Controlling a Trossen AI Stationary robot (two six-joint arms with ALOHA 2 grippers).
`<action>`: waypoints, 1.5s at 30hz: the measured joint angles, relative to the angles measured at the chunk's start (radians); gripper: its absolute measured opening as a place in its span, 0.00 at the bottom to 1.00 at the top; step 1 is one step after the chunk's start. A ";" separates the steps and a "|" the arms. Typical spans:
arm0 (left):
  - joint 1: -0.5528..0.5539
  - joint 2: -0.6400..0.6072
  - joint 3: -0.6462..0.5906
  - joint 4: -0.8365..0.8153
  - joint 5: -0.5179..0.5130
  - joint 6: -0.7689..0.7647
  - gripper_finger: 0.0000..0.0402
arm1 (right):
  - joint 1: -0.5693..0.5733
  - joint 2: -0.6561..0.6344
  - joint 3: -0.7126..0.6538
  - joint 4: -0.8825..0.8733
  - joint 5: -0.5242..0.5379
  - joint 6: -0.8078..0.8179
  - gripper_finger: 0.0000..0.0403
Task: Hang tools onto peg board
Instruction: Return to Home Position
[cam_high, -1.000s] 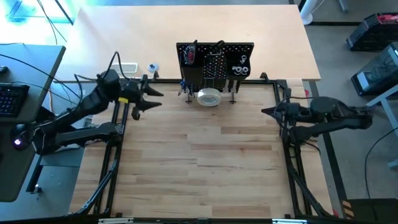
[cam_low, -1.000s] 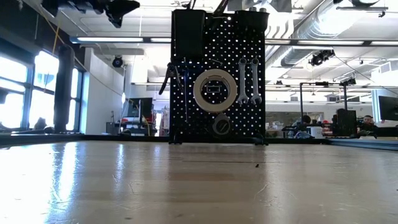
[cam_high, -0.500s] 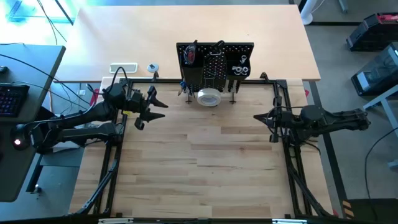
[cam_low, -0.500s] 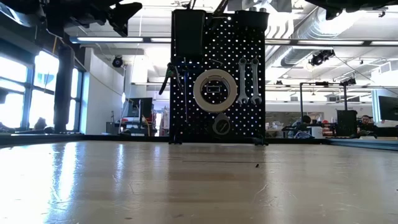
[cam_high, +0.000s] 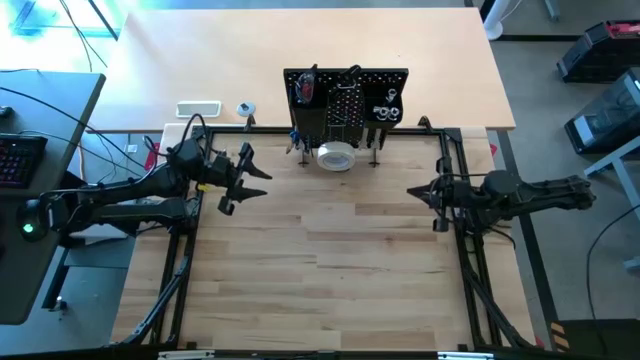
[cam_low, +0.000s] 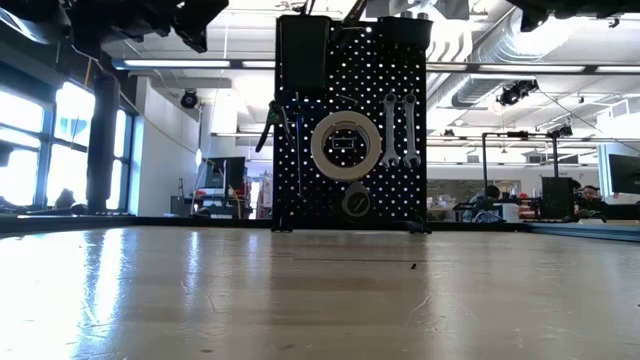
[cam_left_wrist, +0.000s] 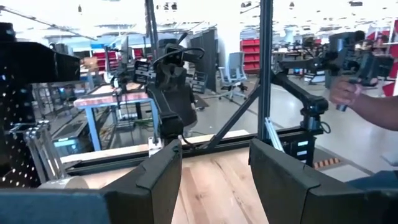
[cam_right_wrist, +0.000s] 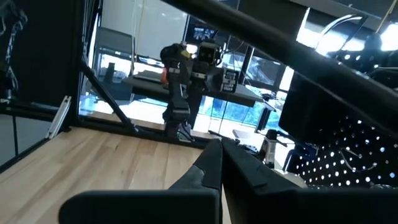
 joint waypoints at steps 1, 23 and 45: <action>-0.003 0.000 0.000 -0.003 -0.009 0.000 0.44 | -0.001 0.000 0.000 0.005 0.000 0.002 0.00; -0.154 -0.130 -0.179 0.018 -0.218 0.006 0.42 | 0.000 -0.089 0.000 -0.067 -0.092 -0.029 0.00; -0.069 -0.433 -0.446 0.102 -0.270 -0.103 0.42 | -0.008 -0.389 -0.199 -0.107 0.001 -0.022 0.00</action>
